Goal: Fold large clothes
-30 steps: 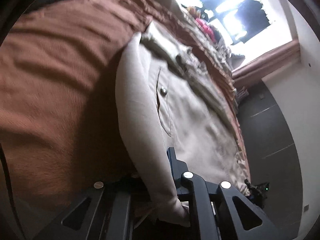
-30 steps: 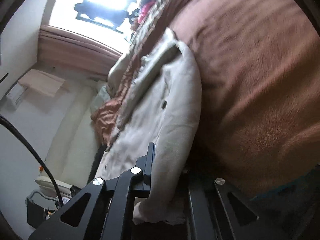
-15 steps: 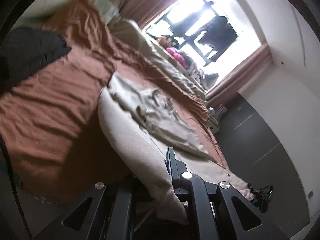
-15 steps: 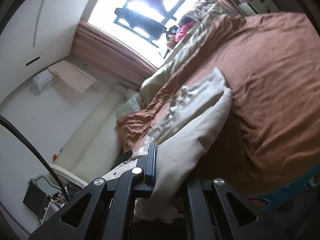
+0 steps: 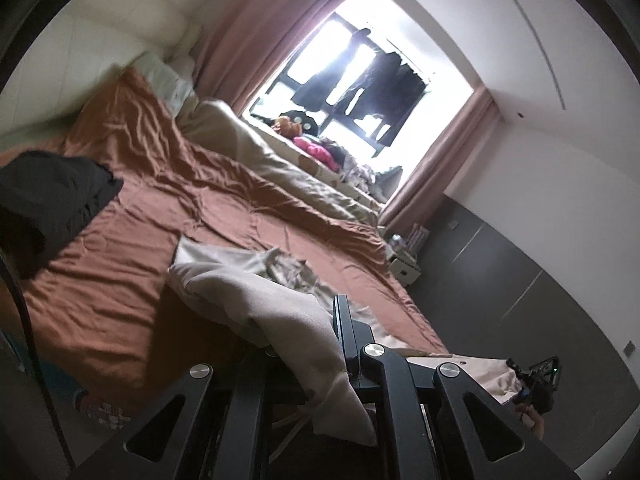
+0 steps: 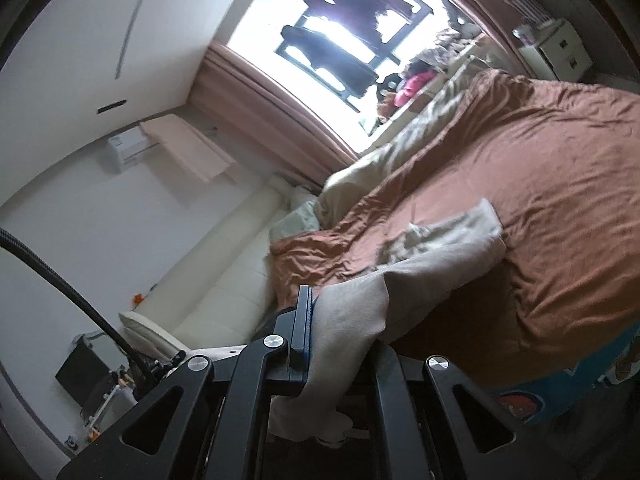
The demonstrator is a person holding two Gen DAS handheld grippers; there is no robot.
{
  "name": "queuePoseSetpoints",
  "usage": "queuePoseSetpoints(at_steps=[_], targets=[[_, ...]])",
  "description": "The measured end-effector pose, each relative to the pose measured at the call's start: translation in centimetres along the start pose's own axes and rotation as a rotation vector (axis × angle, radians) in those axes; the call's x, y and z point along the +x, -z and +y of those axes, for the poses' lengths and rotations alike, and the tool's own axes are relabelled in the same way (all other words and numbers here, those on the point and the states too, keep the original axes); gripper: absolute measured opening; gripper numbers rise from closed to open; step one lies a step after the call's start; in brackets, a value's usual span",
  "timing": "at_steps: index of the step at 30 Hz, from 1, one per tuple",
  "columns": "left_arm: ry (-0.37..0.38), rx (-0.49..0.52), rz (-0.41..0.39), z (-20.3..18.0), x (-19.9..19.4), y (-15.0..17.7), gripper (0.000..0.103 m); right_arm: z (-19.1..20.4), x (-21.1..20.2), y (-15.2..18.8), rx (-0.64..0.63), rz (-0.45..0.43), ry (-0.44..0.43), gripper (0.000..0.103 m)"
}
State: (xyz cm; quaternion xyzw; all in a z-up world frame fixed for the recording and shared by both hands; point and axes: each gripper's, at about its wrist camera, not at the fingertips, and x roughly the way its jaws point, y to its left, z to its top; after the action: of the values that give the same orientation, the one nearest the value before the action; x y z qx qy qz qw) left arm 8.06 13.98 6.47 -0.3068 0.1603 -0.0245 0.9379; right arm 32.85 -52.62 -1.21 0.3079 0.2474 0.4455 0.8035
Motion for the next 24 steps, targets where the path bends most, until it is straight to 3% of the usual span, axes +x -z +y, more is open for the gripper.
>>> queuePoseSetpoints(at_steps=[5,9,14,24], targets=[[0.032,0.025,-0.033,-2.1,-2.3,-1.3,0.009,0.6,-0.6,-0.7,-0.03,-0.035,-0.042,0.003],[0.029,0.046,-0.042,-3.2,-2.1,-2.4,0.009,-0.9,1.8,-1.4,-0.048,-0.05,-0.023,0.003],[0.001,0.037,-0.021,-2.3,0.8,-3.8,0.009,-2.8,5.3,-3.4,-0.019,-0.044,0.001,0.003],[-0.057,0.055,0.016,0.9,10.3,-7.7,0.01,-3.5,14.0,-8.6,-0.021,-0.039,0.142,0.003]])
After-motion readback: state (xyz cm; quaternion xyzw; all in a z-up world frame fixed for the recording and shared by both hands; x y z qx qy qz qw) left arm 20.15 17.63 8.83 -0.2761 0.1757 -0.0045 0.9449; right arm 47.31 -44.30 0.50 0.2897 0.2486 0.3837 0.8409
